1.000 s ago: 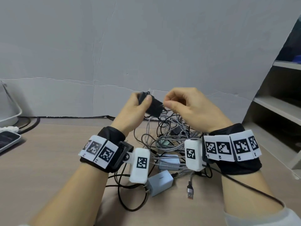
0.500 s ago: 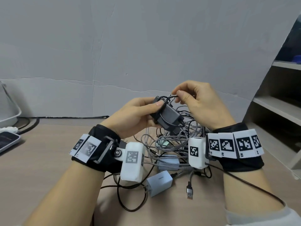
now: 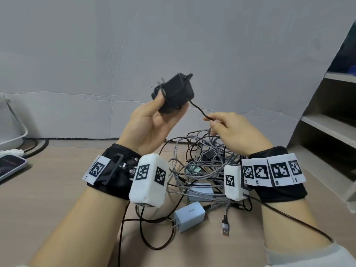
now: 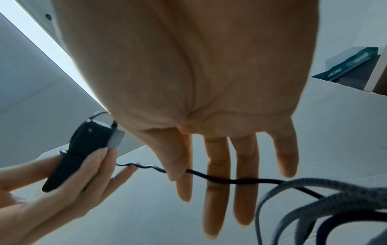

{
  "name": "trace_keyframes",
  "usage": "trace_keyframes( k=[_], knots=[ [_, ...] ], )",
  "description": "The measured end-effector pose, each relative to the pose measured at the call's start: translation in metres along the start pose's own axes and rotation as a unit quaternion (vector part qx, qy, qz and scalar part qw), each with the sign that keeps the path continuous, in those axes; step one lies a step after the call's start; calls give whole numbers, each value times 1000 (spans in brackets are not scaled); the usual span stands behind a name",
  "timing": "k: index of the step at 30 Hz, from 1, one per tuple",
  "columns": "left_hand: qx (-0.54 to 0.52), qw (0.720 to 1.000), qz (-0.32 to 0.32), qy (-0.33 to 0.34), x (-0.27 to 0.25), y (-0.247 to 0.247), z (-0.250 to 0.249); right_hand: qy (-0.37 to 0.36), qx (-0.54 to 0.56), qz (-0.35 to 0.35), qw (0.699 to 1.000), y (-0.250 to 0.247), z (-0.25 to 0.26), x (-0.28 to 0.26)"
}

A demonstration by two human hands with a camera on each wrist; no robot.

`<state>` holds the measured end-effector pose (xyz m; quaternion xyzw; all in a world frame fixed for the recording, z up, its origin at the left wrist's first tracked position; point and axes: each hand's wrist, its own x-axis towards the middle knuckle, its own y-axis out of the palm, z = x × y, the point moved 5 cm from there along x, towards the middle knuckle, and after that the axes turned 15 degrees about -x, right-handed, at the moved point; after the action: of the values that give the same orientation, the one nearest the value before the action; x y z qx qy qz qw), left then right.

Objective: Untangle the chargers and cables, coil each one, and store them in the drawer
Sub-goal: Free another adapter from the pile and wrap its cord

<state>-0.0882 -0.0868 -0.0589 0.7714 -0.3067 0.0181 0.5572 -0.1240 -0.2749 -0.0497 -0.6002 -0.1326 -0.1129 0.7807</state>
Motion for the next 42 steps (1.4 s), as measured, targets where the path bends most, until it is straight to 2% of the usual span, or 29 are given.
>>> trace_keyframes(
  k=[2, 5, 9, 13, 15, 19, 22, 24, 26, 29, 37, 42],
  knots=[
    [-2, 999, -41, 26, 2, -5, -3, 2, -17, 2, 1000, 2, 3, -1],
    [120, 986, -98, 55, 4, -15, -4, -25, -55, 36, 997, 9, 20, -5],
    [141, 982, -100, 79, 5, -16, 2, -80, -70, 77, 991, 13, 48, -16],
    [194, 968, -117, 106, 4, -22, 3, -139, -27, 83, 986, 8, 69, -25],
    [261, 952, -122, 104, 2, -23, 3, -141, 15, 55, 988, -1, 72, -26],
    [426, 895, -104, 87, 0, -24, -2, -127, 88, -34, 987, -20, 59, -25],
    [506, 859, -71, 37, 0, -23, -1, -110, 69, -62, 990, -28, 48, -25],
    [532, 846, -37, -17, -2, -20, 6, -104, 55, -81, 990, -32, 44, -24],
    [526, 848, -8, -72, -3, -19, 13, -99, 55, -109, 988, -37, 42, -22],
    [492, 864, 20, -107, -5, -18, 16, -89, 54, -123, 987, -39, 35, -21],
    [408, 903, 46, -125, -8, -16, 14, -54, 29, -97, 993, -32, 21, -16],
    [332, 932, 74, -128, -10, -7, 14, -30, 20, -45, 998, -21, 17, -12]
  ],
)
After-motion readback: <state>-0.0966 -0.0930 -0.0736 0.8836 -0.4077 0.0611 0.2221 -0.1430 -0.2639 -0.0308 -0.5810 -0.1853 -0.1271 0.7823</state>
